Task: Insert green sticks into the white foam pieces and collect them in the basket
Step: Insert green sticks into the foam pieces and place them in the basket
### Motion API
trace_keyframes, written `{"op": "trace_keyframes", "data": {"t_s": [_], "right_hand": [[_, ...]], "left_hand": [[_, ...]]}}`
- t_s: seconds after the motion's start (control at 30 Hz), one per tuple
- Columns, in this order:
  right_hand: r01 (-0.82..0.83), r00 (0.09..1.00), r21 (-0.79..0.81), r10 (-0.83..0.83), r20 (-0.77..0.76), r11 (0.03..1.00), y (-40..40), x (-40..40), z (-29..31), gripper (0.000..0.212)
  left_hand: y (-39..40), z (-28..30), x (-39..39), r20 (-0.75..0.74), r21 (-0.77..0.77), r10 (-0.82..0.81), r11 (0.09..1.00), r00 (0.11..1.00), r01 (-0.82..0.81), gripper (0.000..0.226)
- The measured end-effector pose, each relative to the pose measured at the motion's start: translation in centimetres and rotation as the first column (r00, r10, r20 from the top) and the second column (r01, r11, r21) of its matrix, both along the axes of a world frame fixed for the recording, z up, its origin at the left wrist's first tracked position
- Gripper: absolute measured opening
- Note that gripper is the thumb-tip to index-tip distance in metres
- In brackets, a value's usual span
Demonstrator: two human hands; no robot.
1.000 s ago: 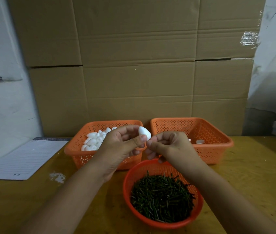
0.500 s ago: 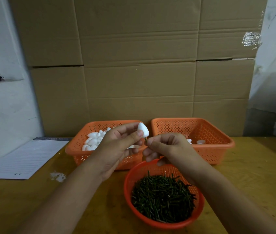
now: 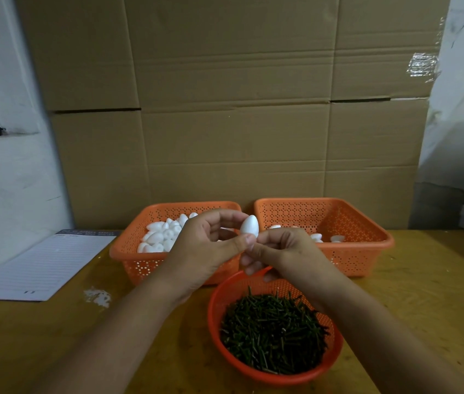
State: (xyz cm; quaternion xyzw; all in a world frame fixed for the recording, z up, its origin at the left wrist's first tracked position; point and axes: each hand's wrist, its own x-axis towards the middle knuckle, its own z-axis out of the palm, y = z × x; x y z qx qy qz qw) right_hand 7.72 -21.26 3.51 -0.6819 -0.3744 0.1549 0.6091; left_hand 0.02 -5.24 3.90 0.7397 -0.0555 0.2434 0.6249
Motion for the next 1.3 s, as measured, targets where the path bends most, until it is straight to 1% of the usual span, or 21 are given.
{"op": "trace_keyframes", "data": {"t_s": [0.13, 0.27, 0.37, 0.5, 0.67, 0.77, 0.87, 0.97, 1.1, 1.3], "right_hand": [[0.026, 1.000, -0.002, -0.026, 0.010, 1.000, 0.0, 0.1, -0.1, 0.022], [0.029, 0.999, 0.008, -0.030, 0.013, 1.000, 0.0, 0.1, -0.1, 0.021], [0.033, 0.999, 0.031, -0.033, 0.013, 0.999, 0.0, 0.2, -0.1, 0.017], [0.036, 0.999, 0.077, -0.037, 0.011, 0.996, 0.1, 0.2, -0.2, 0.011], [0.023, 0.999, 0.113, -0.020, -0.036, 0.993, 0.0, 0.1, -0.2, 0.013], [0.006, 0.997, 0.111, 0.002, -0.074, 0.994, -0.1, 0.1, -0.2, 0.015], [0.004, 0.994, 0.113, 0.008, -0.111, 0.994, 0.0, 0.0, -0.1, 0.016], [0.046, 0.995, 0.102, -0.037, -0.090, 0.994, 0.0, 0.0, -0.2, 0.015], [0.083, 0.995, 0.102, -0.077, -0.068, 0.991, 0.2, 0.0, -0.2, 0.012], [0.040, 0.993, 0.099, -0.028, -0.113, 0.994, 0.2, -0.1, -0.1, 0.017]], "left_hand": [[-0.1, -0.3, 0.2, 0.020, 0.007, 0.041, 0.999, 0.999, -0.041, 0.030], [-0.3, -0.4, 0.3, 0.020, -0.019, 0.038, 0.999, 0.999, -0.038, 0.031], [-0.5, -0.3, 0.3, -0.012, -0.105, 0.034, 0.994, 0.999, -0.035, 0.040], [-0.7, -0.2, 0.3, -0.077, -0.202, -0.005, 0.979, 0.997, -0.010, 0.042], [-1.3, -0.2, 0.4, -0.106, -0.347, -0.097, 0.936, 0.990, 0.055, 0.051], [-1.3, -0.4, 0.4, -0.106, -0.402, -0.139, 0.912, 0.985, 0.085, 0.053], [-1.3, -0.4, 0.4, -0.106, -0.400, -0.135, 0.913, 0.985, 0.082, 0.055], [-1.4, -0.4, 0.4, -0.104, -0.367, -0.082, 0.929, 0.991, 0.039, 0.050], [-1.4, -0.4, 0.4, -0.096, -0.335, -0.027, 0.942, 0.995, -0.007, 0.054], [-1.3, -0.4, 0.4, -0.087, -0.342, -0.093, 0.938, 0.992, 0.058, 0.049]]}}
